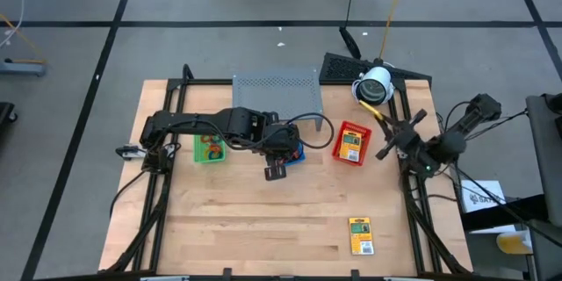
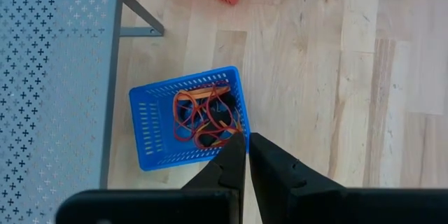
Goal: Pick & Place Office Desk Supplies
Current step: Put the crayon pack into the orange bin
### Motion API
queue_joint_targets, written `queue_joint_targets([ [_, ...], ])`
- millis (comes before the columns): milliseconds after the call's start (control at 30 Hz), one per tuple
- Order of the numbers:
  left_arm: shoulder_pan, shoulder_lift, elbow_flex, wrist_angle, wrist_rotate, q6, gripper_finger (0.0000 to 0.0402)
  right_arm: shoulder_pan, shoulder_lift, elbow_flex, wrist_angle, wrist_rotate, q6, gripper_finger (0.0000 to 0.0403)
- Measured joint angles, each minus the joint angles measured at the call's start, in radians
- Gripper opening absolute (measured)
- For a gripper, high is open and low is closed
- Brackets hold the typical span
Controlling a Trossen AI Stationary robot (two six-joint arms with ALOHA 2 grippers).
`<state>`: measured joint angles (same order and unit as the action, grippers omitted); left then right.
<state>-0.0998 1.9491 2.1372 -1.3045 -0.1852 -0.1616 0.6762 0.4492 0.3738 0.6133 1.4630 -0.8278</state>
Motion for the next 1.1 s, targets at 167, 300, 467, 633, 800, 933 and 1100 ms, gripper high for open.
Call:
queue_joint_targets([
  [167, 0.0, 0.0, 0.0, 0.0, 0.0, 0.002, 0.0031, 0.0, -0.001, 0.119, -0.033, -0.198, -0.015, 0.0023],
  [300, 0.0, 0.0, 0.0, 0.0, 0.0, -0.002, 0.0031, 0.0, -0.001, 0.197, -0.031, -0.547, 0.053, 0.0023],
  [467, 0.0, 0.0, 0.0, 0.0, 0.0, -0.002, 0.0031, 0.0, 0.014, 0.315, -0.176, -0.677, 0.18, 0.0023],
  [633, 0.0, 0.0, 0.0, 0.0, 0.0, -0.002, 0.0031, 0.0, 0.068, 0.521, -0.578, -0.675, 0.395, 0.0023],
  [800, 0.0, 0.0, 0.0, 0.0, 0.0, -0.005, 0.0031, -0.001, 0.174, 0.738, -0.919, -0.682, 0.578, 0.0023],
  [933, 0.0, 0.0, 0.0, 0.0, 0.0, -0.005, 0.0031, 0.0, 0.266, 0.874, -1.18, -0.683, 0.737, 0.0023],
  [1100, 0.0, 0.0, 0.0, 0.001, 0.0, -0.005, 0.0031, -0.033, 0.335, 0.928, -1.418, -0.746, 0.931, 0.0023],
])
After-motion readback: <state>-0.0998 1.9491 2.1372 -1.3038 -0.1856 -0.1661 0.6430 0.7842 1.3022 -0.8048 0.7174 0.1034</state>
